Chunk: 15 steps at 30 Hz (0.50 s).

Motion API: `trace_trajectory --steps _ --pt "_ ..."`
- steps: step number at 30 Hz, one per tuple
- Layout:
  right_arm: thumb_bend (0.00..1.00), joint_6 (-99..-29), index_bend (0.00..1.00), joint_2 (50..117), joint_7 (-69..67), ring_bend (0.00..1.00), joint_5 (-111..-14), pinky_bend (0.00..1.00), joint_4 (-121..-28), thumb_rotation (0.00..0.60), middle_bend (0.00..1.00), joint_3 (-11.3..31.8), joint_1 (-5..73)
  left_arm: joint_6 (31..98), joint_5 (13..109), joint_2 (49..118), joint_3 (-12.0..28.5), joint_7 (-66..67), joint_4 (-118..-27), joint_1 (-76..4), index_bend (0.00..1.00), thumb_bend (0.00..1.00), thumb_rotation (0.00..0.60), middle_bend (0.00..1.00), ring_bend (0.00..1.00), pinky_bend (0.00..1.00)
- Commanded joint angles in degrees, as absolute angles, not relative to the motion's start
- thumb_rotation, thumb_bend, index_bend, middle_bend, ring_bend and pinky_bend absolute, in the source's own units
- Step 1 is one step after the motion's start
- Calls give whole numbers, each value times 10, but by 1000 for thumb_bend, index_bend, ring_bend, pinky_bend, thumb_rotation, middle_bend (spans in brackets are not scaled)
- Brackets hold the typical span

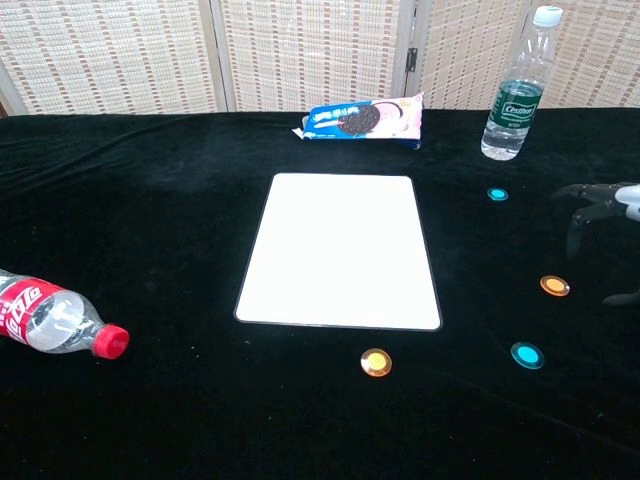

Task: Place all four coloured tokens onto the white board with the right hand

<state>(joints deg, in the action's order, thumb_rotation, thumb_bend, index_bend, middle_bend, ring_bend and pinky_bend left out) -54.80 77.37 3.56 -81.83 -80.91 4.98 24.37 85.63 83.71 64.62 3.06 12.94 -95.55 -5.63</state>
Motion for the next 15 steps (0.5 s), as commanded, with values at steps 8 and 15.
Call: trace_trajectory --steps 8,15 --pt "292 -513 442 820 30 16 -802 0 -747 600 80 49 280 853 835 649 29 130 -955 -56 0 73 600 0 0 0" --pt "302 -508 442 827 28 16 -794 0 -736 600 80 43 285 852 835 651 29 128 -951 -56 0 73 600 0 0 0"
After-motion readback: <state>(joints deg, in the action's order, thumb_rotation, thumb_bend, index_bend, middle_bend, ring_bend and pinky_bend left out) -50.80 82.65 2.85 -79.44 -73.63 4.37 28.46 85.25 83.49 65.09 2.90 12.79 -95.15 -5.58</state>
